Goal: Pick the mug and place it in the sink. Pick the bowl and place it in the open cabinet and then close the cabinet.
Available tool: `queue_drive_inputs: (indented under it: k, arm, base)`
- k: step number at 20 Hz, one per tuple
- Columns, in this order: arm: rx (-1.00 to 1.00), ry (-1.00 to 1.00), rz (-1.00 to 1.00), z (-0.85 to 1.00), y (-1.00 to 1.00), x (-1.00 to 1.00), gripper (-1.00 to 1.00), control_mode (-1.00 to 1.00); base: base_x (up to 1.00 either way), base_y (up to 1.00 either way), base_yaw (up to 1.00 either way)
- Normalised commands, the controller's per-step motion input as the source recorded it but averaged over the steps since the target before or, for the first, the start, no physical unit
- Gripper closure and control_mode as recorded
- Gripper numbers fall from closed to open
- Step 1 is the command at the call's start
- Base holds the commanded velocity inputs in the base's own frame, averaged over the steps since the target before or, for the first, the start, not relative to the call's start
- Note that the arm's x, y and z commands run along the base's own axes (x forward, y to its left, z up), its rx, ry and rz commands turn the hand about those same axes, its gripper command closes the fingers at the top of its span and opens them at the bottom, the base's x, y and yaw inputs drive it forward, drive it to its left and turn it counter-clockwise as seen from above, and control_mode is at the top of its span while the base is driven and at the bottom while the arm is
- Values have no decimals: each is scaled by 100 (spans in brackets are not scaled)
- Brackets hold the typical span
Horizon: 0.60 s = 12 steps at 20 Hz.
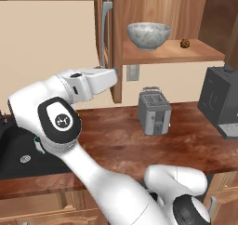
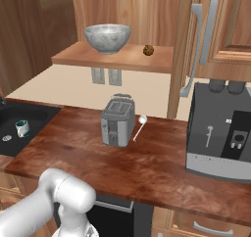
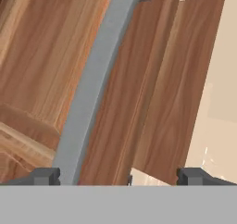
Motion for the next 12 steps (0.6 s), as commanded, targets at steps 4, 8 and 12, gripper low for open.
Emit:
queue_drive_inputs:
  k: [4,8,12]
  arm:
    - [0,0,0,0,-10,60,-100,-100]
    - [-1,0,0,0,-17,53,-100,-100]
    - [0,0,0,0,-56,30,-100,-100]
  base:
    - [0,0,0]
    - [0,0,0]
    - [0,0,0]
